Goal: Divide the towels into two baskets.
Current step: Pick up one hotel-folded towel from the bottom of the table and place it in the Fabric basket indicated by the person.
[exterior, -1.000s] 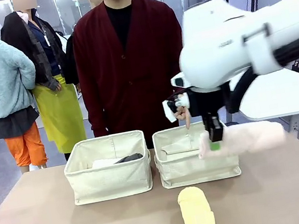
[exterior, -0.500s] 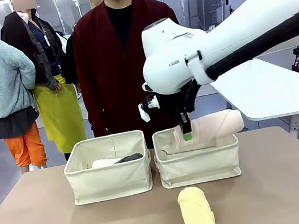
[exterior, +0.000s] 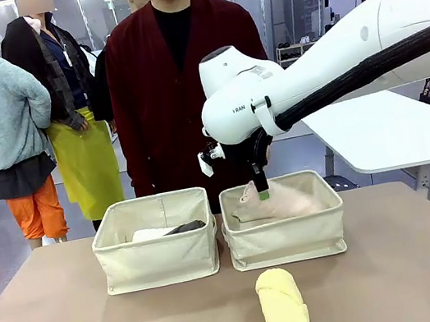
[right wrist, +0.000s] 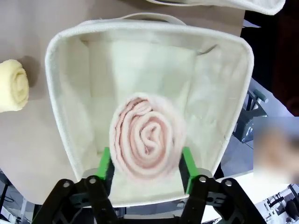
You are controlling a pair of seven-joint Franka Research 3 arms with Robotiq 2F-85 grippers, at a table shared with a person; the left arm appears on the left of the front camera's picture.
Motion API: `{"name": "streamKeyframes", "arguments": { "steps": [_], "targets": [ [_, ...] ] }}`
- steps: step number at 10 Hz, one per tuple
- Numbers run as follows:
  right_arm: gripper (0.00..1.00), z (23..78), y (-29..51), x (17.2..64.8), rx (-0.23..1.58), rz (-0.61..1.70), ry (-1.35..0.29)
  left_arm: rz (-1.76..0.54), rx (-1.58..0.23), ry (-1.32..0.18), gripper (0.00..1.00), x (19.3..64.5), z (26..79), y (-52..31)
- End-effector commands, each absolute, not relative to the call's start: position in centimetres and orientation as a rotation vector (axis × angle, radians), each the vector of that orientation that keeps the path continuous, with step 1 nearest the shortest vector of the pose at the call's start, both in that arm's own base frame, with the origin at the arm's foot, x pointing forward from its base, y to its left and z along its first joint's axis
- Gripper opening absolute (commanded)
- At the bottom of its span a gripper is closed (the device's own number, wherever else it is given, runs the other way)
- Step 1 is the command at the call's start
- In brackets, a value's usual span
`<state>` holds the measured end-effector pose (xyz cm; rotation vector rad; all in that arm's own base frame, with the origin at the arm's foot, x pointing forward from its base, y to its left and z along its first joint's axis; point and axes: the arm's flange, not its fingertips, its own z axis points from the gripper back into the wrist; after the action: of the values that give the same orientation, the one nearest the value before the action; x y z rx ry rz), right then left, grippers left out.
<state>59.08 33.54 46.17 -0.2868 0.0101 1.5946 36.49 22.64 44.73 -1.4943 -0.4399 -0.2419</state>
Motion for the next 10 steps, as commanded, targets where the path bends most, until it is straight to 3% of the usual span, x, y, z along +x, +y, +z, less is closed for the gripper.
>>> {"name": "streamKeyframes", "arguments": {
  "steps": [1,2,10],
  "targets": [
    [0.77,46.3,33.5,58.4,-0.317,1.557,0.019,-0.249,-1.493,-0.437,0.76,35.9,45.0,22.7],
    [1.0,46.1,32.8,57.9,-0.319,1.514,0.029,-0.249,-1.493,-0.437,0.76,35.9,45.0,22.7],
    [1.0,46.2,33.5,59.1,-0.295,1.591,0.012,-0.249,-1.493,-0.437,0.76,35.9,45.0,22.7]
  ]
}}
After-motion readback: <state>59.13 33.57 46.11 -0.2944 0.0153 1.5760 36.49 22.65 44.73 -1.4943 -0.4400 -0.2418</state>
